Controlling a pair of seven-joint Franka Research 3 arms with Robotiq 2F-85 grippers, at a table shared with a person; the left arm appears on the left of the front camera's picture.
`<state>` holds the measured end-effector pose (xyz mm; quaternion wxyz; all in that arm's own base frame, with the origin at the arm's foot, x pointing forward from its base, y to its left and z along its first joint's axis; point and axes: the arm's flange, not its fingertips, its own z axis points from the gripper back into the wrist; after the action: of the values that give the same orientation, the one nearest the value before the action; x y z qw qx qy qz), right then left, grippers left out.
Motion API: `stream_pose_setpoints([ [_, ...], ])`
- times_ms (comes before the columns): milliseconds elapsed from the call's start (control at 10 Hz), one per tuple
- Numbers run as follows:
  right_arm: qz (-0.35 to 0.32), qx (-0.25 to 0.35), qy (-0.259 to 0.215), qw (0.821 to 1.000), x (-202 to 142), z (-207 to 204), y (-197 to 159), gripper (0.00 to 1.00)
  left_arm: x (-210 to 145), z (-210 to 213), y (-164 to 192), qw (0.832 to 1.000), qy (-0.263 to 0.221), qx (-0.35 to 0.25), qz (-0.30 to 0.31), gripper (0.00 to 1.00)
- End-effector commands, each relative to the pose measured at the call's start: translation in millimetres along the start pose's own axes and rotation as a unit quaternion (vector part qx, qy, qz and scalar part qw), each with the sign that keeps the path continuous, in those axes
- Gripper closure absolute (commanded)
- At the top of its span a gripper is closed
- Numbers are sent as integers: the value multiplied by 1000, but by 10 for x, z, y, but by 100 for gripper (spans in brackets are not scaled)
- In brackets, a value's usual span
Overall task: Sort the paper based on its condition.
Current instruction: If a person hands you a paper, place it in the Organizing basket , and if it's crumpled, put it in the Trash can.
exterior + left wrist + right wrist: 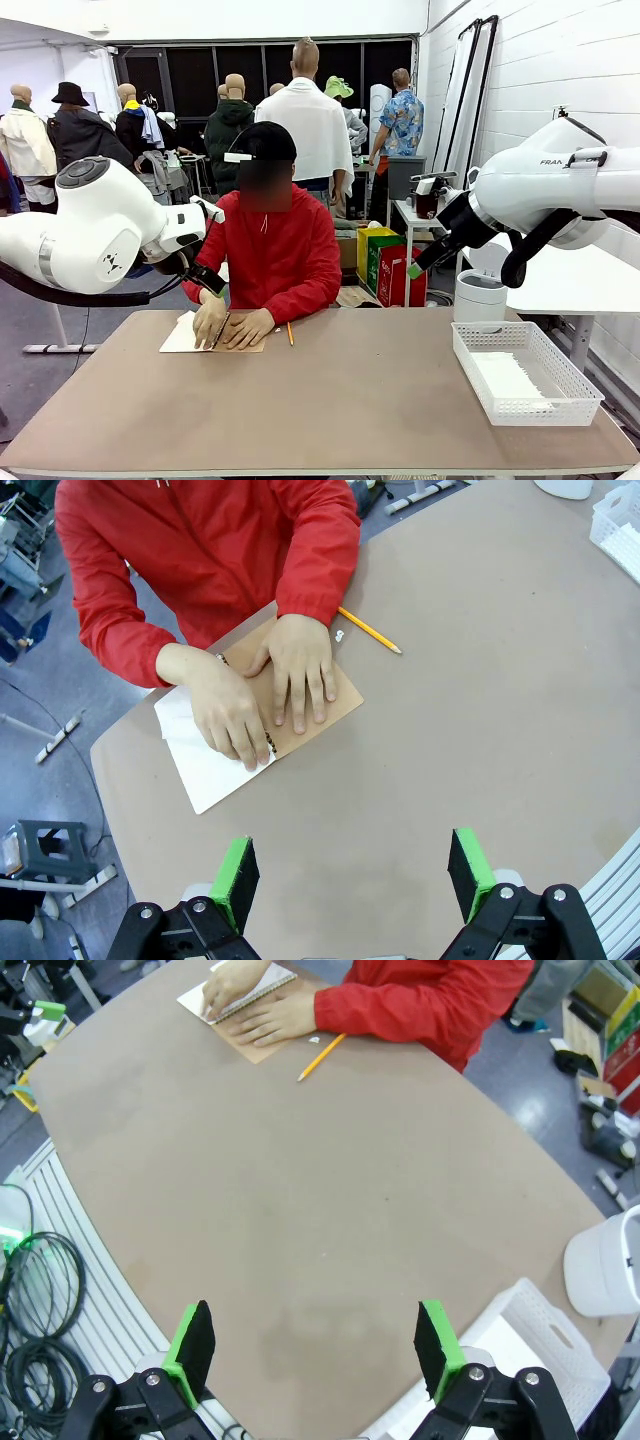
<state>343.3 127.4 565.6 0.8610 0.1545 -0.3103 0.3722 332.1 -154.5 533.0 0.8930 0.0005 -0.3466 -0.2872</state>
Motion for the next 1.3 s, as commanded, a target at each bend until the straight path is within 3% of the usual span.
stream_pose_setpoints([
  [0,2,-2,2,1000,-6,-7,1,0,0,2,-2,1000,1,1,0,0],
  [1200,2,-2,2,1000,-6,-7,1,0,0,2,-2,1000,1,1,0,0],
])
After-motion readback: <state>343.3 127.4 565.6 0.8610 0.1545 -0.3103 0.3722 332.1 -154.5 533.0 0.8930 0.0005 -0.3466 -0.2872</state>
